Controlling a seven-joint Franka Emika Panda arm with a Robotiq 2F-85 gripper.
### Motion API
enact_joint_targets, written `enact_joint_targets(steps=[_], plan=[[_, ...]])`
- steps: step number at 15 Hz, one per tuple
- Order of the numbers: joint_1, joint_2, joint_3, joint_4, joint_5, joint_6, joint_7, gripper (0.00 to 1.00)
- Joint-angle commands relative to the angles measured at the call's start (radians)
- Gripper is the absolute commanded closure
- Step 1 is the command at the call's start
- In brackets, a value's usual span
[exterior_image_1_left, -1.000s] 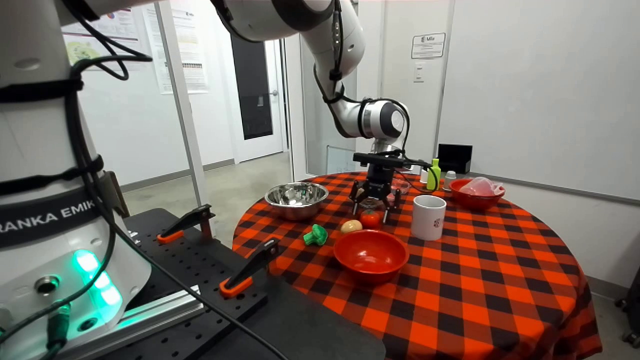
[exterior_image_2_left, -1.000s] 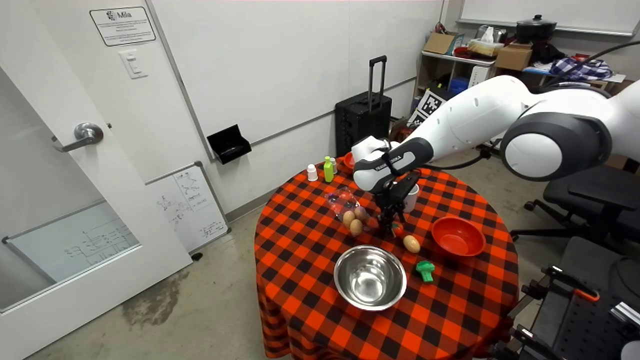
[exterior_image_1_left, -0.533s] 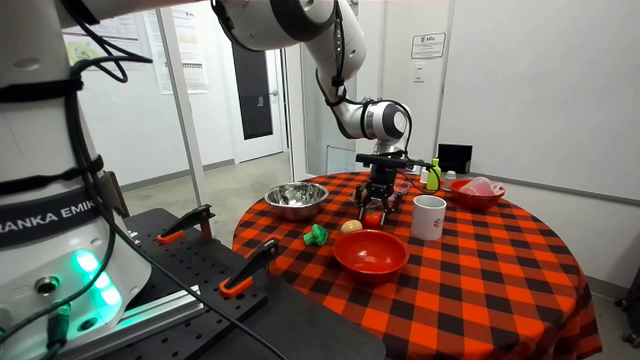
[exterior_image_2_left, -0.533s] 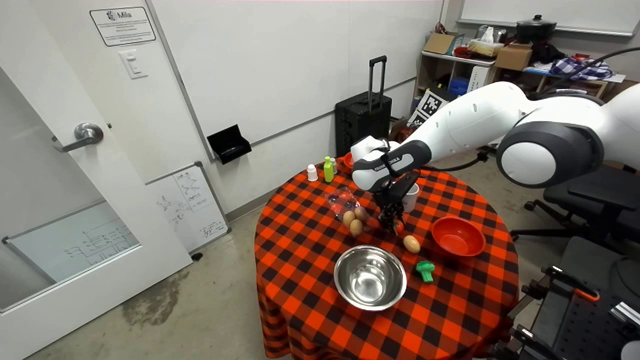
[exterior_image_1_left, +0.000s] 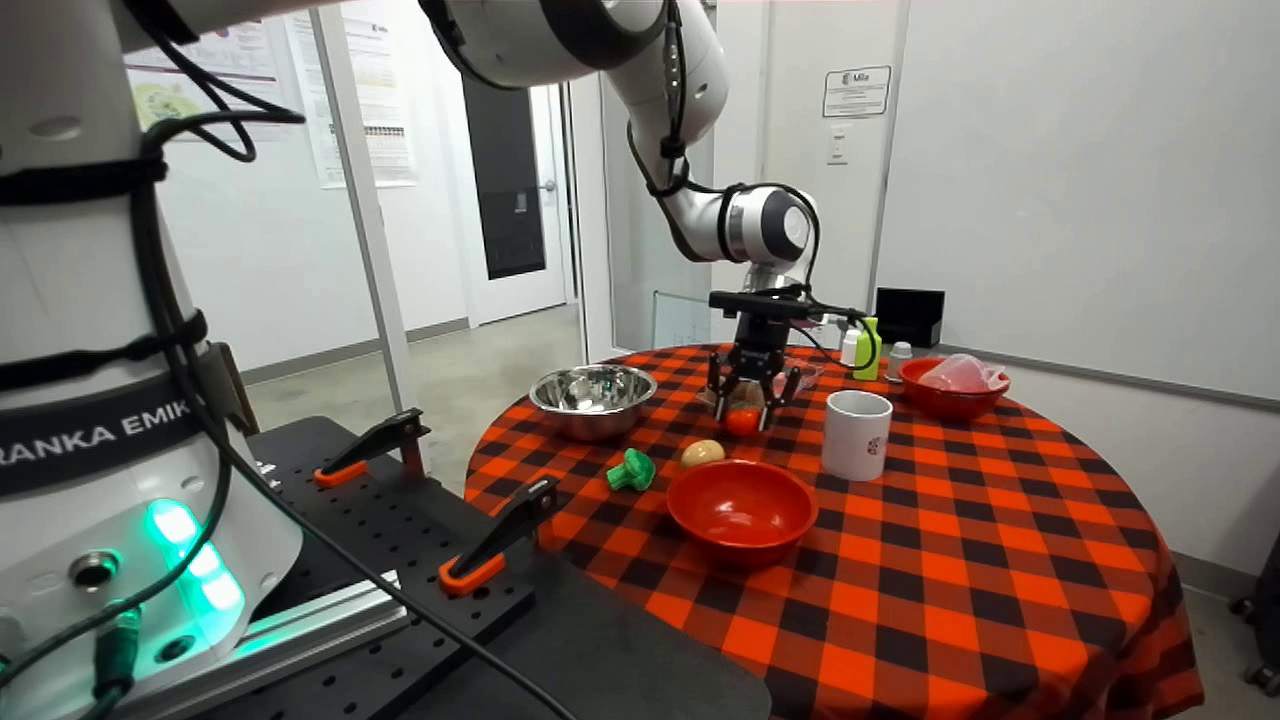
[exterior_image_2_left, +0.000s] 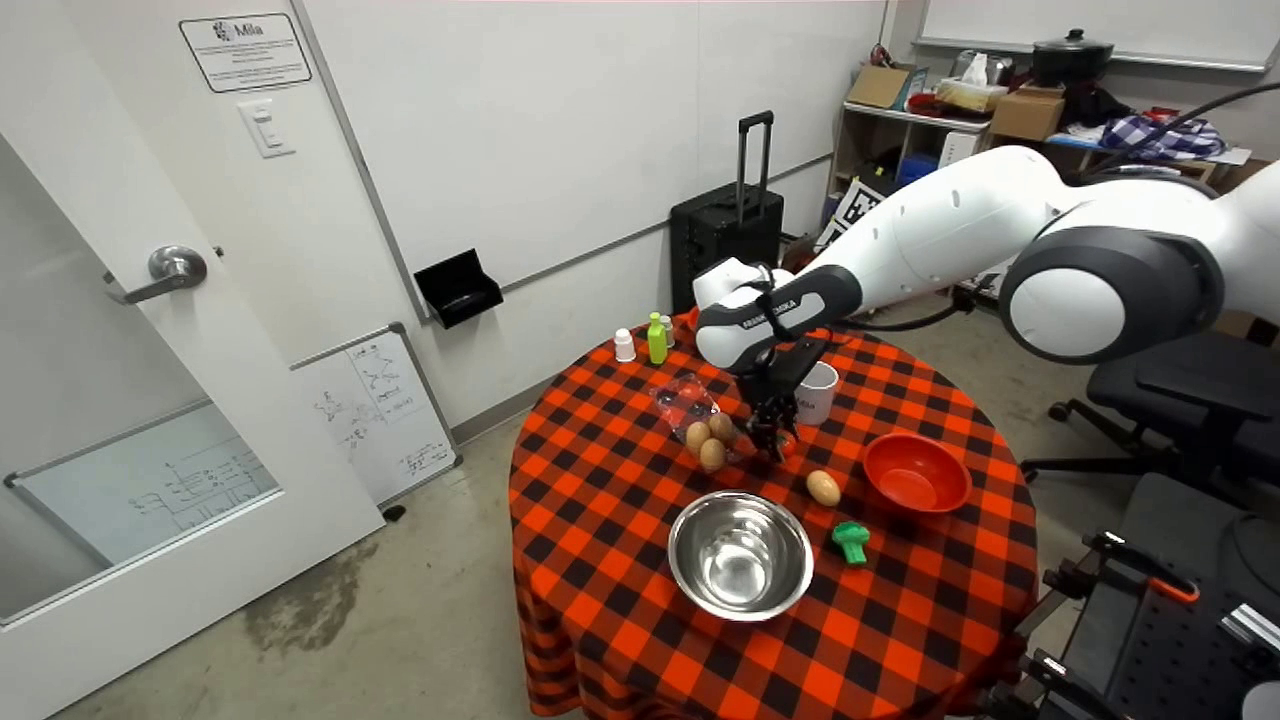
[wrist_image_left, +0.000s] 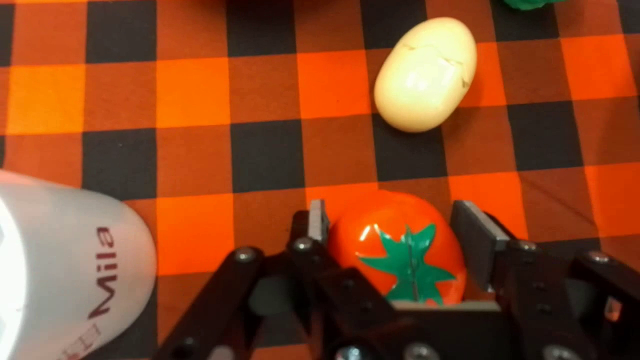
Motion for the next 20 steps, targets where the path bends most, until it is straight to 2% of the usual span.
enact_joint_targets(steps=[1,7,11,16,20], plan=[[0.015,-0.18,0.026,-0.181,-0.001,-0.017,-0.027,0.62],[0.041,-0.435,0.113,-0.436,0.009,-0.092,-0.131,0.62],[0.057,-0.543,0.184,-0.569,0.04,-0.095,-0.205,0.62],[0.092,-0.567,0.233,-0.656,0.092,-0.02,-0.21,0.62],[0.122,-0.523,0.24,-0.69,0.12,0.117,-0.18,0.62]])
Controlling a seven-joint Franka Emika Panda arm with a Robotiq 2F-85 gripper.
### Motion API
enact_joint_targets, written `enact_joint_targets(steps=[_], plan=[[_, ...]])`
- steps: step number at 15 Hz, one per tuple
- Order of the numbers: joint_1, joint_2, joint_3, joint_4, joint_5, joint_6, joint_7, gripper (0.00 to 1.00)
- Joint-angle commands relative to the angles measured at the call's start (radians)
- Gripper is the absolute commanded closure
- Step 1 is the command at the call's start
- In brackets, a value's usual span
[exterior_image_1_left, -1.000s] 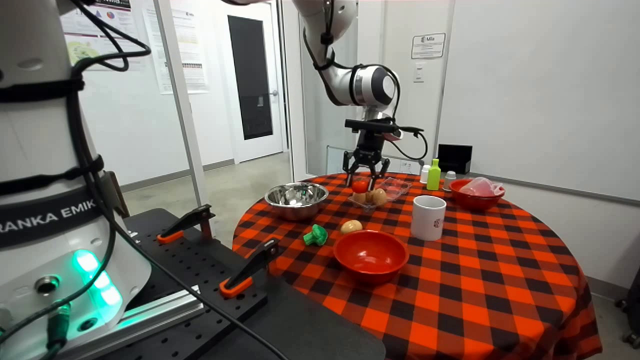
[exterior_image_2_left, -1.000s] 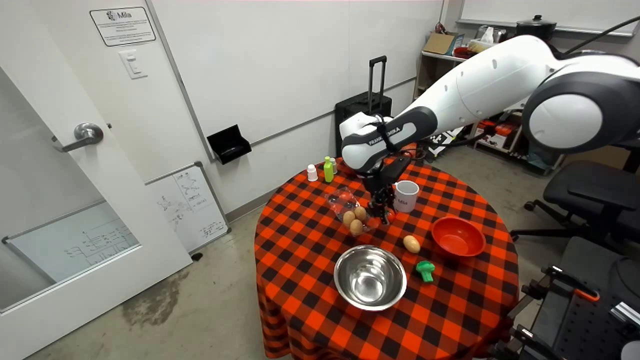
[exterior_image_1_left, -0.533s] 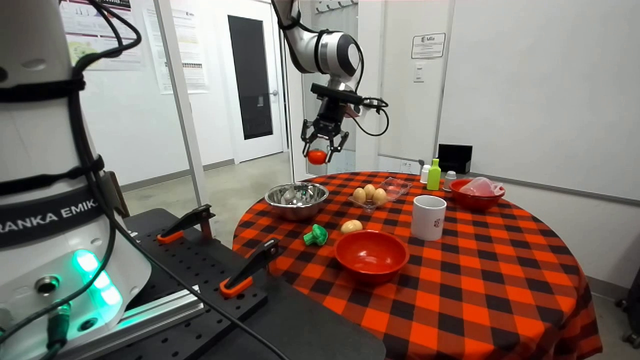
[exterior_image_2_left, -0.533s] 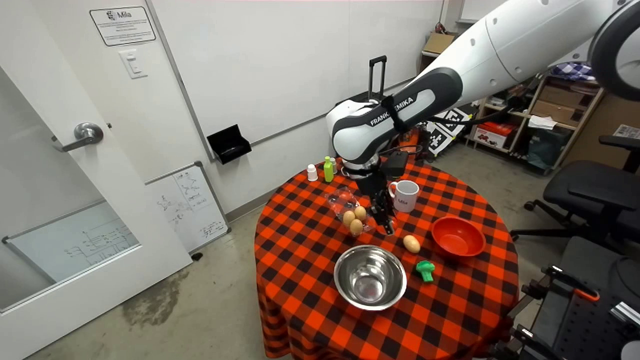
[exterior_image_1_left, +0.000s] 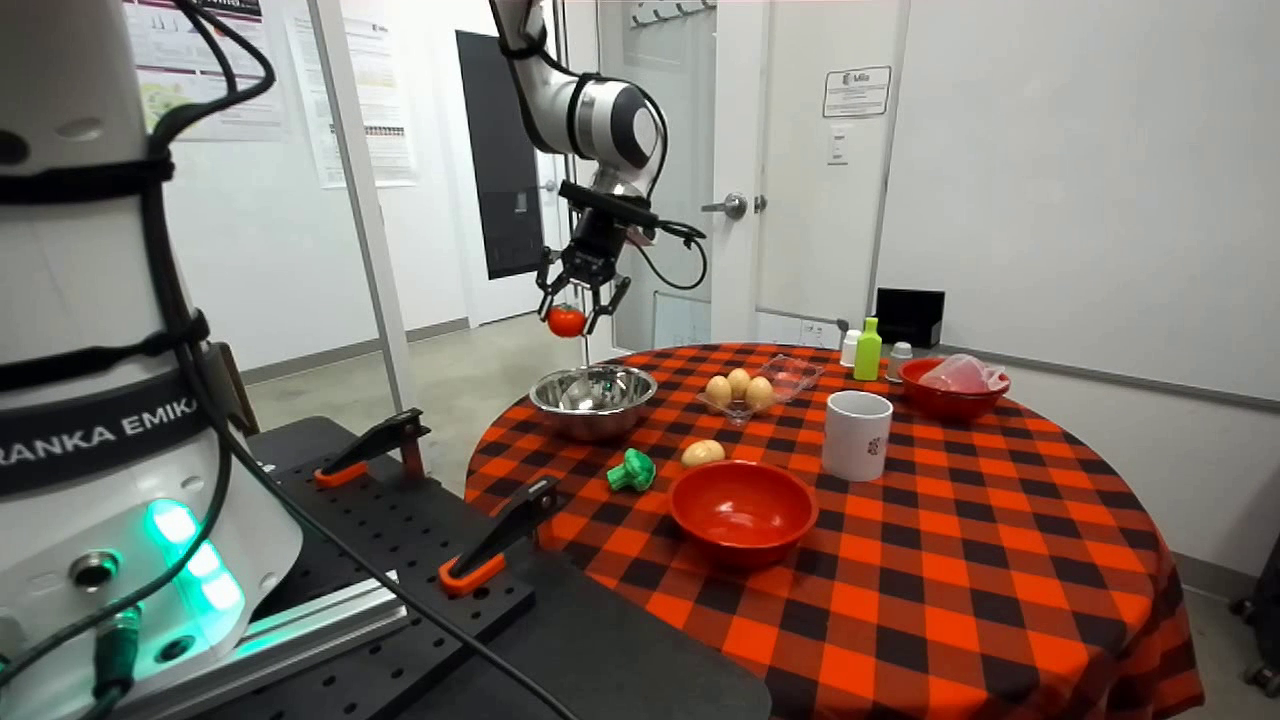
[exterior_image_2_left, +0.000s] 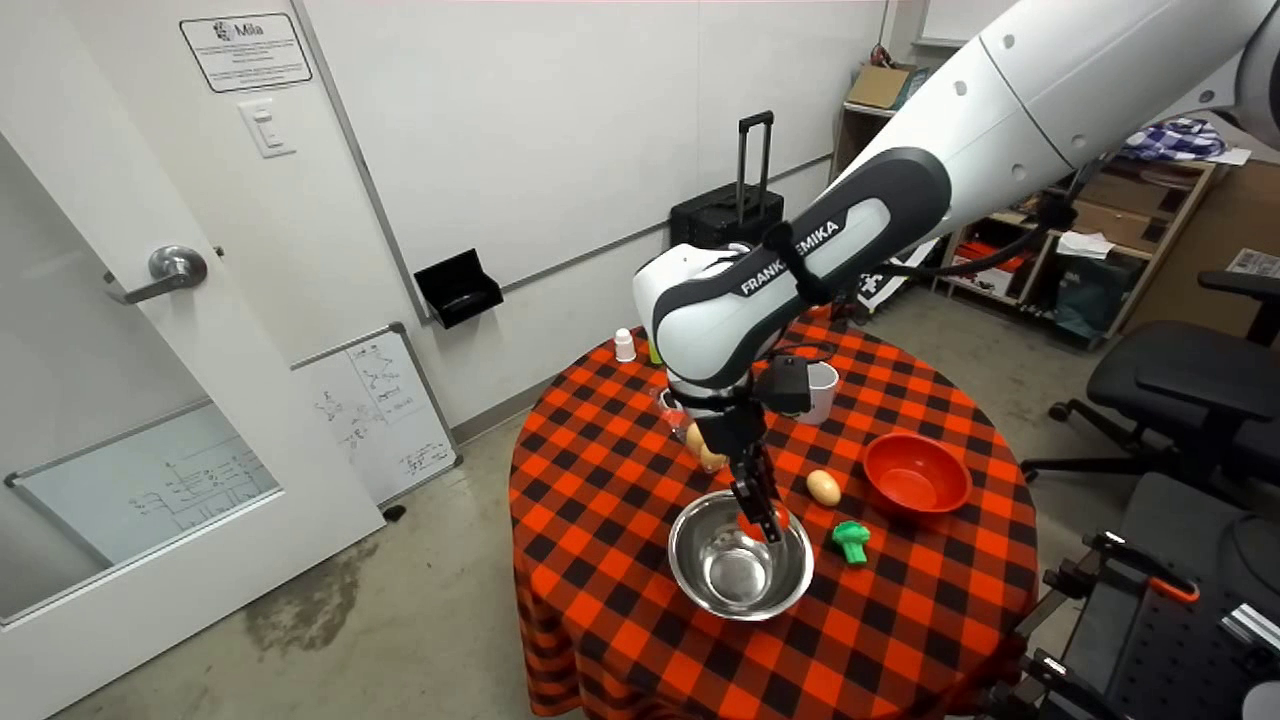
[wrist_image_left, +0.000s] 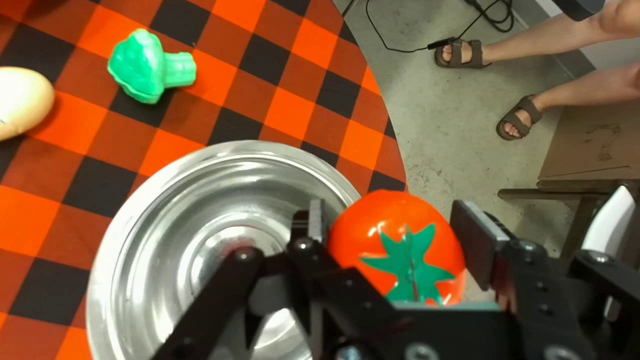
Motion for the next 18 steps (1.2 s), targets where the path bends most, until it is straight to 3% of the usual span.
enact_joint_targets(steps=[1,8,18], plan=[[0.025,0.017,-0.01,-0.054,0.027,0.159,0.02,0.62],[0.056,0.057,-0.023,-0.127,0.016,0.472,0.13,0.62],[0.13,0.109,-0.11,-0.126,-0.044,0.558,0.294,0.62]])
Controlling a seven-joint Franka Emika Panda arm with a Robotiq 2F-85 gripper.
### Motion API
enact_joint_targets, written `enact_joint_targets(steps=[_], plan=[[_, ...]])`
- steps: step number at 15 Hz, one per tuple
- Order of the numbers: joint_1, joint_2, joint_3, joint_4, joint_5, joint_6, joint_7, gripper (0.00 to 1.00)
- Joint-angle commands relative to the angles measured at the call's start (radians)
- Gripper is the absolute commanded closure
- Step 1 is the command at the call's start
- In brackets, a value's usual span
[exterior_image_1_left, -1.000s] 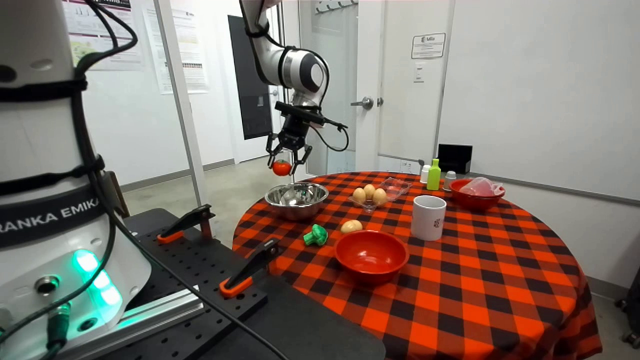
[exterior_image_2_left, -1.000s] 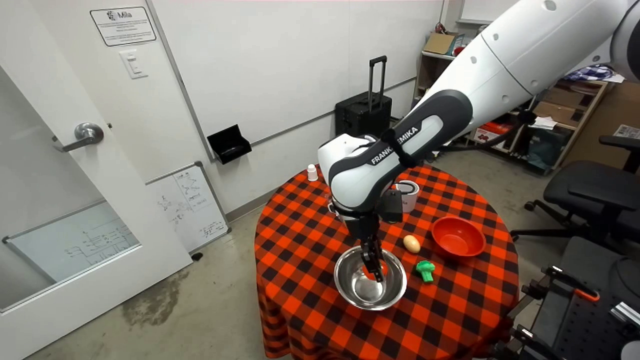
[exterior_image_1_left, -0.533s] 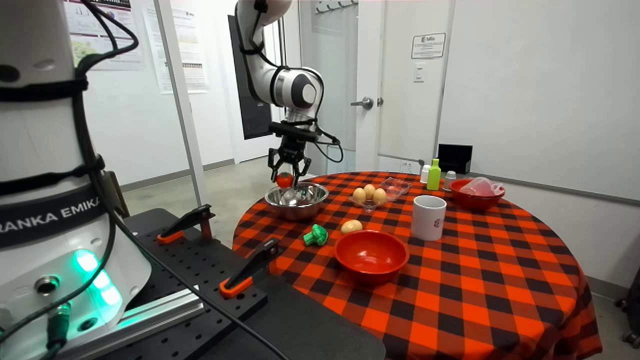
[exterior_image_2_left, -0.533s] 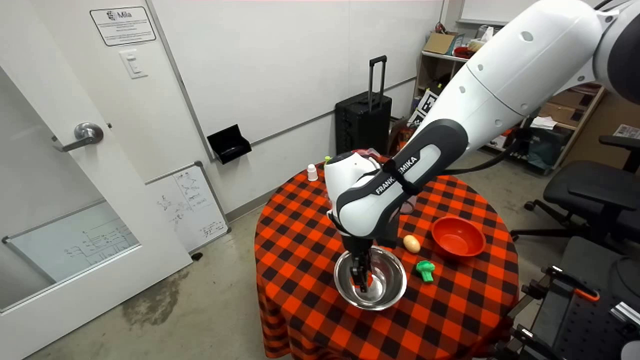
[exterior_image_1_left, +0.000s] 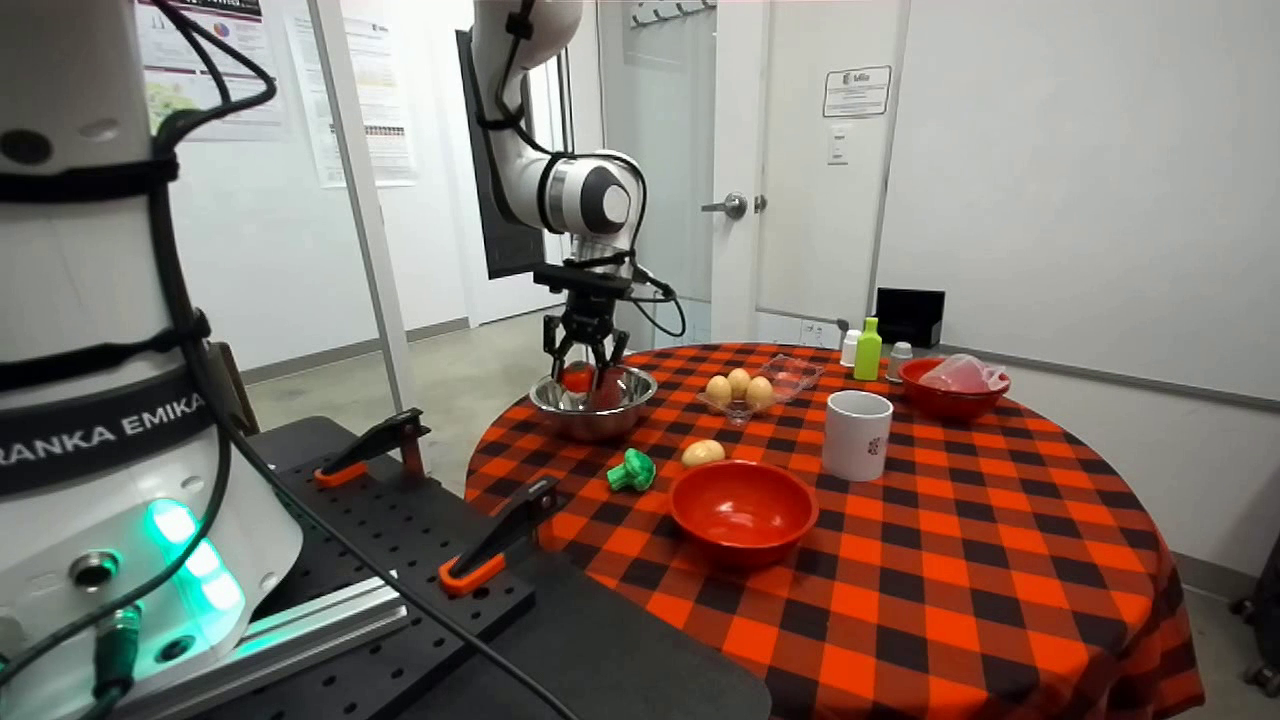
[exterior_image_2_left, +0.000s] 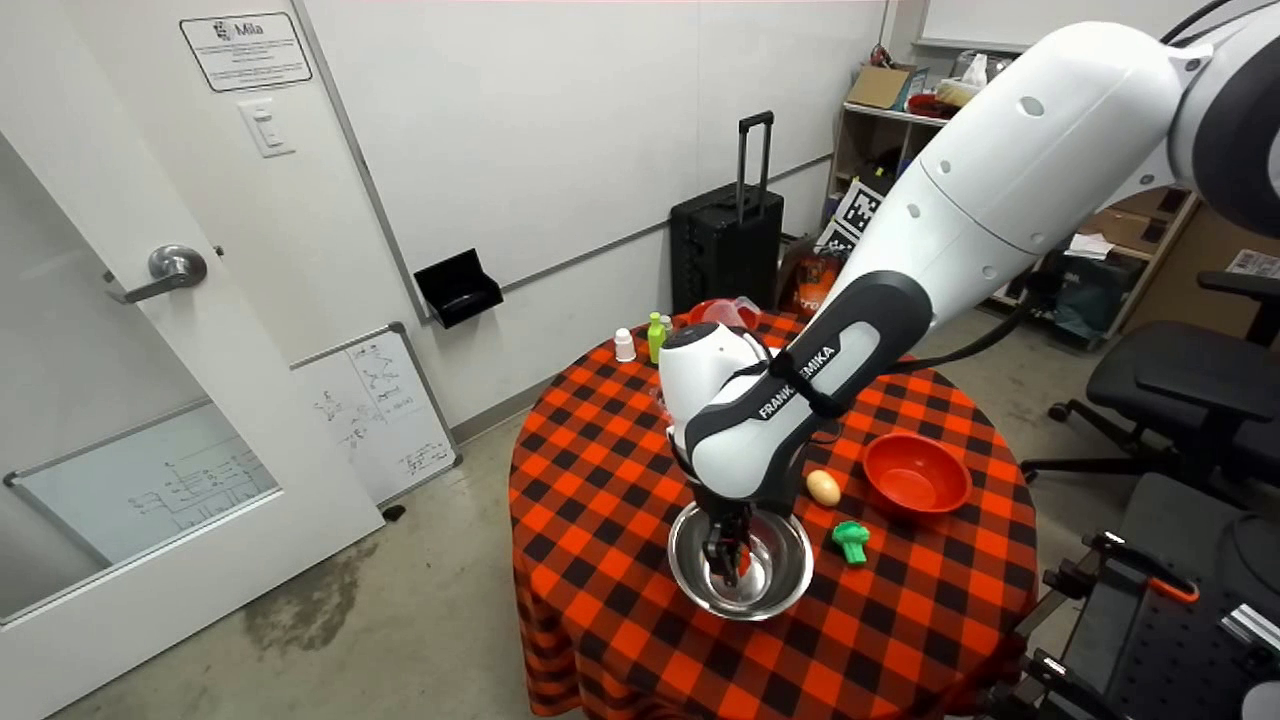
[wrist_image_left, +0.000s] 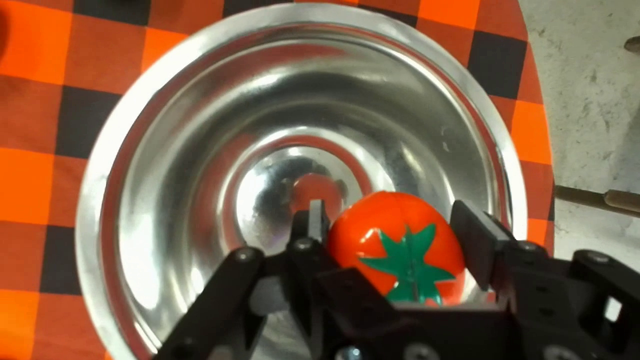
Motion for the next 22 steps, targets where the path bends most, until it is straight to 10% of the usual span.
enact_joint_targets(steps=[1,16,18,22], plan=[[0.045,0.024,-0.046,0.013,-0.036,0.029,0.08,0.62],[0.054,0.107,-0.083,0.037,-0.038,0.124,0.161,0.62],[0.051,0.115,-0.081,0.045,-0.034,0.119,0.16,0.11],[0.045,0.116,-0.076,0.052,-0.029,0.116,0.161,0.0]])
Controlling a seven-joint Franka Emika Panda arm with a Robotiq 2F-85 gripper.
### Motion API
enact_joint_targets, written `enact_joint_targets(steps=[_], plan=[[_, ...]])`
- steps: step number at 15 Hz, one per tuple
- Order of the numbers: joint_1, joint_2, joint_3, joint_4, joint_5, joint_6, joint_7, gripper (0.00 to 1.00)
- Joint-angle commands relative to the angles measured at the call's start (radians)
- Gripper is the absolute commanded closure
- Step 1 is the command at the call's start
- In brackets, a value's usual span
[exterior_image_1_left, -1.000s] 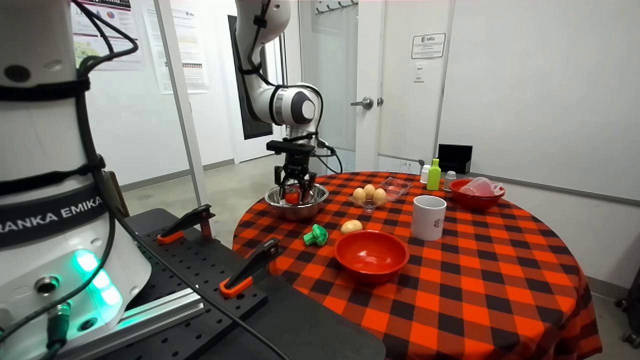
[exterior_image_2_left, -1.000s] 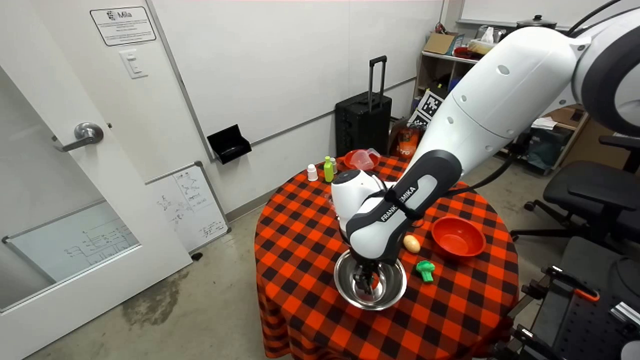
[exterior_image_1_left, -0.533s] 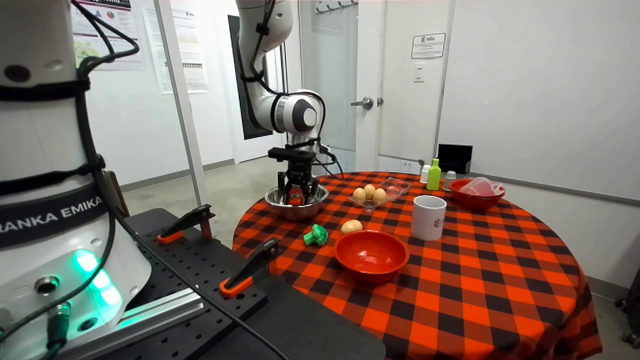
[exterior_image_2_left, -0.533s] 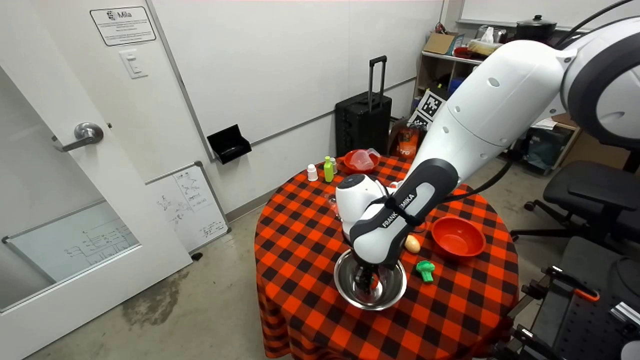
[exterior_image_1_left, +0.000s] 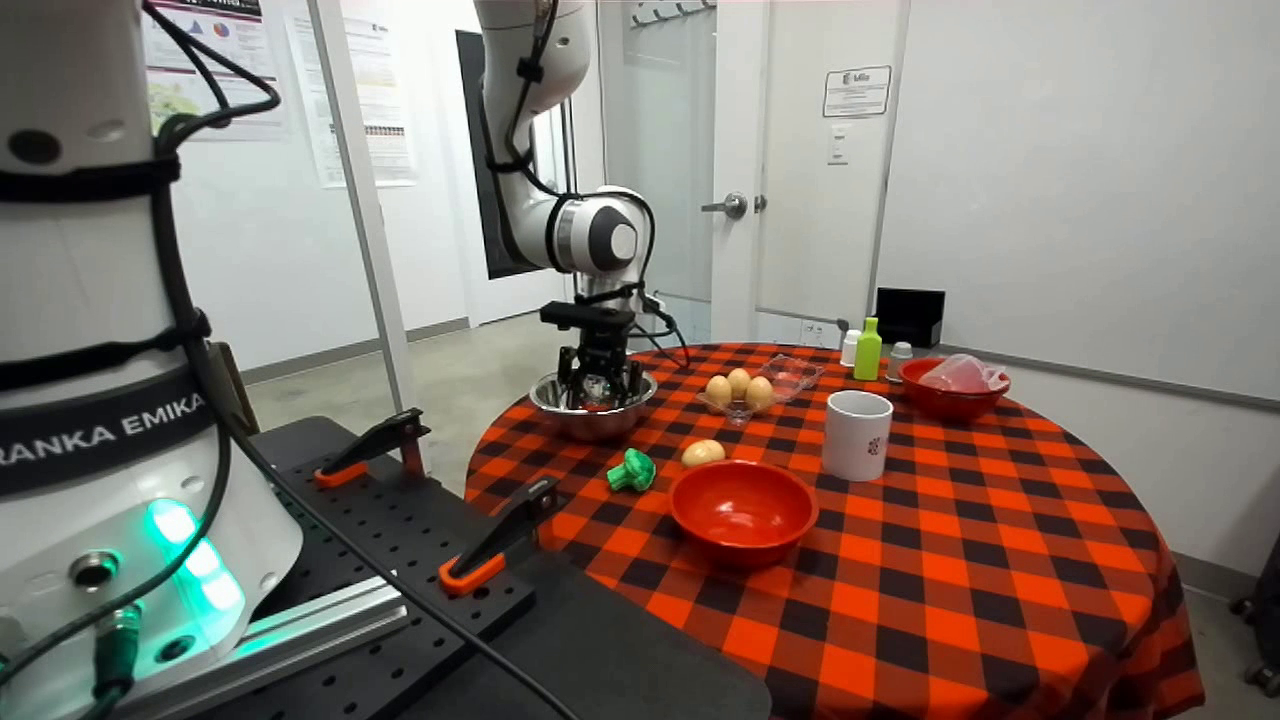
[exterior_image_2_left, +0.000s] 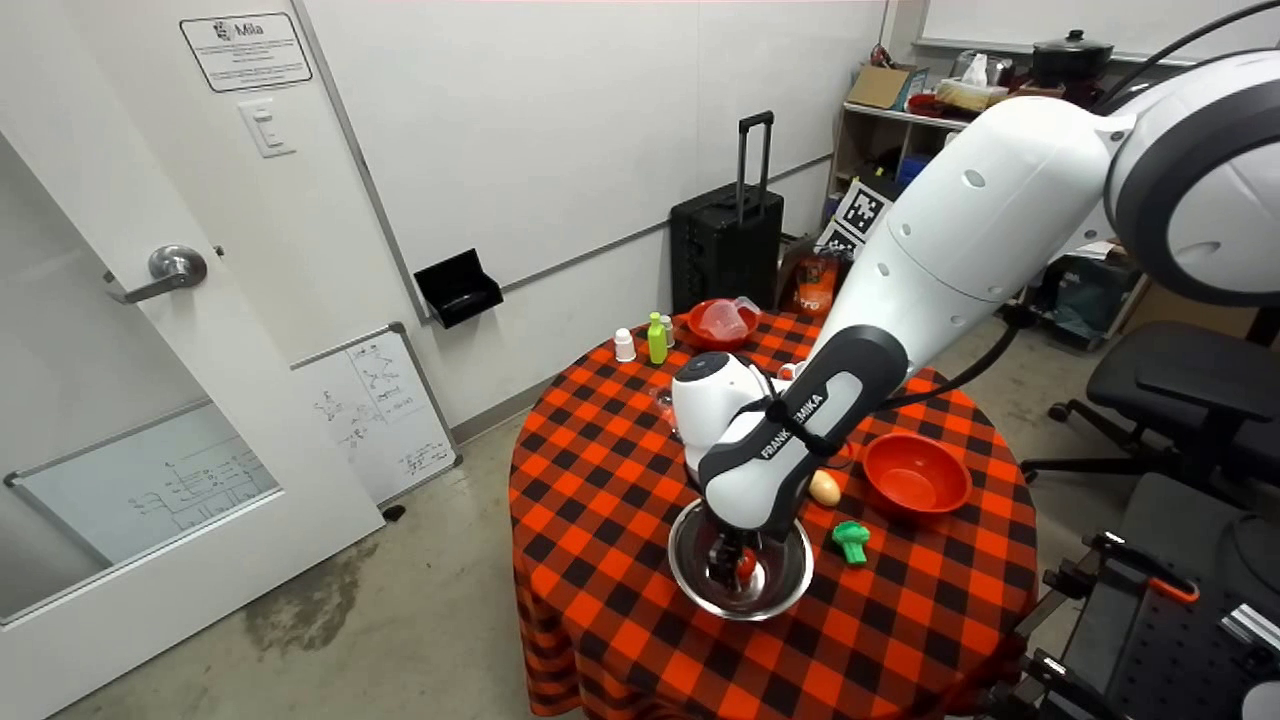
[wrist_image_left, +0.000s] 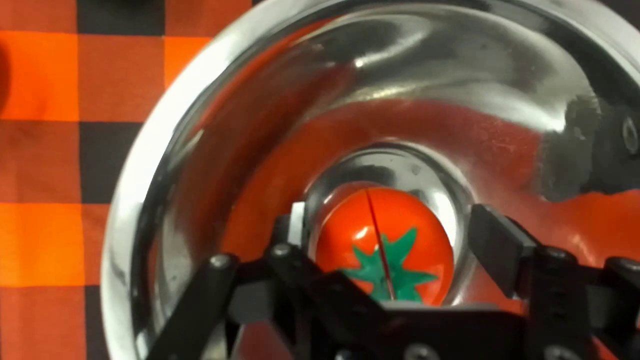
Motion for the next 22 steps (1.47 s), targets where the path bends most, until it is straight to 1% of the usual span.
enact_joint_targets(steps=[1,6,10,18,20,21,22], plan=[[0.008,0.009,-0.007,0.02,-0.005,0.005,0.024,0.0],[0.011,-0.011,-0.014,0.015,-0.006,0.0,0.039,0.0],[0.014,-0.063,-0.021,-0.019,-0.007,0.003,0.058,0.0],[0.004,-0.281,-0.035,-0.161,-0.008,0.038,0.095,0.0],[-0.015,-0.329,-0.026,-0.187,0.001,0.025,0.074,0.0],[-0.052,-0.344,0.006,-0.185,0.029,-0.012,0.014,0.0],[-0.066,-0.358,0.017,-0.19,0.042,-0.029,-0.011,0.0]])
